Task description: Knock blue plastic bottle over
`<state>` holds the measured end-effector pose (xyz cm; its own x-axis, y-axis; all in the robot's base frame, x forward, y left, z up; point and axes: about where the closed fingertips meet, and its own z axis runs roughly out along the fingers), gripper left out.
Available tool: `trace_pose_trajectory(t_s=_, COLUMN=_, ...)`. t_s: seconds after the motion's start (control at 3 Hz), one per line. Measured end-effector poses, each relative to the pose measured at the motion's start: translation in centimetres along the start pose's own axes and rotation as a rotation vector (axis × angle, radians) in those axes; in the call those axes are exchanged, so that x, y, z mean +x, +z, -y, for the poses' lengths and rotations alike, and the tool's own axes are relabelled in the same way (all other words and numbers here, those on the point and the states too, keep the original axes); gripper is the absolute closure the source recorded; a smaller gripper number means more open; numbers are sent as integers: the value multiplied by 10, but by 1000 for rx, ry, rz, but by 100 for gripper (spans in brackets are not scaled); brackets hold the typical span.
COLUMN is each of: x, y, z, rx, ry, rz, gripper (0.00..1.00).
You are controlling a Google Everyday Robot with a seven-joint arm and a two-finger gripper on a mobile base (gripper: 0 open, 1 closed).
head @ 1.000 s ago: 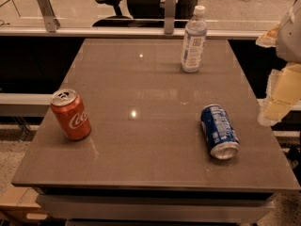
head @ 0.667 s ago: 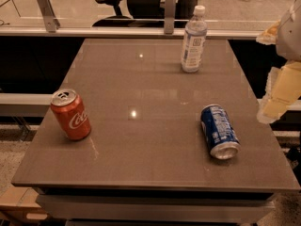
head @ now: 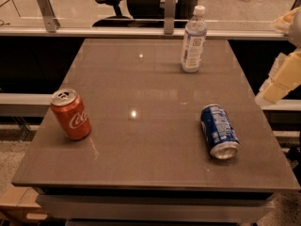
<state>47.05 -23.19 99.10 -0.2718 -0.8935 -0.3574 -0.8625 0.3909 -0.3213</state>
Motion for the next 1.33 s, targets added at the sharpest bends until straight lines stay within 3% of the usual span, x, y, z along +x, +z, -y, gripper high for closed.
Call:
trace_pose_trajectory(t_s=0.67, x=-3, y=28, z=30, rx=15, ry=181, rz=210, gripper=0)
trace_pose_trajectory(t_s=1.0, x=-16, y=35, z=34, rx=-28, ry=153, rz=253, gripper=0)
trace_pose_trajectory(t_s=1.33, x=-17, y=35, z=31, rx=-40, ry=149, rz=252, gripper=0)
